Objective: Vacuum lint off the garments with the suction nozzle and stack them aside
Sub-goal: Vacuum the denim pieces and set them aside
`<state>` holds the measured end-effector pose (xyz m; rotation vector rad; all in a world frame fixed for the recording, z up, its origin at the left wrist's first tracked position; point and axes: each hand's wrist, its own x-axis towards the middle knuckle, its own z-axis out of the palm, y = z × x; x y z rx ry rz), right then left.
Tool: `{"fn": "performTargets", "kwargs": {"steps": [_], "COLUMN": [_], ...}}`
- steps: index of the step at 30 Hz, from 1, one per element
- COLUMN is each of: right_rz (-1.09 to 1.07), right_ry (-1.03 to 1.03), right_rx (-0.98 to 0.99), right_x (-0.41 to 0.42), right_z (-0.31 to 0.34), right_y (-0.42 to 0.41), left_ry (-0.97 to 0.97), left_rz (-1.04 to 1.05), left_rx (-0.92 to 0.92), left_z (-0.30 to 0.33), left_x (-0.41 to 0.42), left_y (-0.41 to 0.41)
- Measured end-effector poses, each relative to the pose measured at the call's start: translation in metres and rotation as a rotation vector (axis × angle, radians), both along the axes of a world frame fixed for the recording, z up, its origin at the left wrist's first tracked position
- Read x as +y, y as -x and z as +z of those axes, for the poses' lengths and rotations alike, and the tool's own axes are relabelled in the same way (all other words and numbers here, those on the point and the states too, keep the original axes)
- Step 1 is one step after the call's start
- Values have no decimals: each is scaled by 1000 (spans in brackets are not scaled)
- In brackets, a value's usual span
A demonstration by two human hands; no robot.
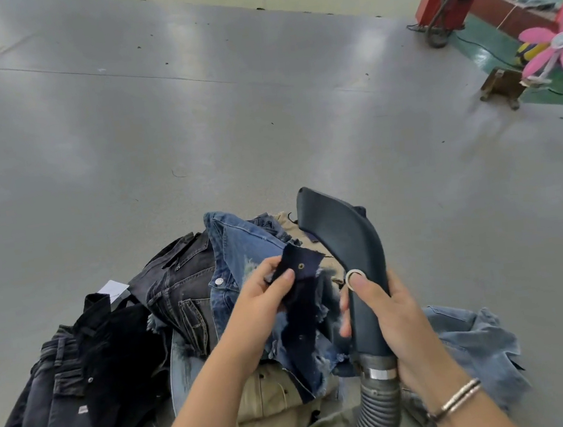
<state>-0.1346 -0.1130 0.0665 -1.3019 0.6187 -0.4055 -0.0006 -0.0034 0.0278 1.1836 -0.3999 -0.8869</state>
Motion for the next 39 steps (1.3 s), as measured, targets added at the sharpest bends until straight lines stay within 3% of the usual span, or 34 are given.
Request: {"fn": "performTargets", "kwargs": {"steps": [5,10,13,16,20,26,31,36,39], "right_rz": [-2,-95,-103,-53,27,205,284,275,206], "right_ry": [-6,40,10,38,58,124,264,382,422], "right_rx": [-85,-97,-90,-79,-52,104,221,217,224], "right_x": [9,4,2,4,1,-20,-13,1,4], "right_z": [-3,-1,2,4,9,14,16,28,33], "right_y": [-18,-22,-22,-19,-3,30,33,23,22], "left_ry": [34,-16,-23,-45,-169,-253,-356,-321,-332], "left_rz": [-245,-268,-310,-153,26,12,62,53,173], "left_rx": [-110,-220,-143,-86,-261,-388,-663,-656,-713], "left_z": [8,21,16,11,13,20,14,11,12], "left_x": [-1,11,17,13,7,23,18,13,15], "left_y": [14,0,-6,4,4,-26,-26,-18,-19]}}
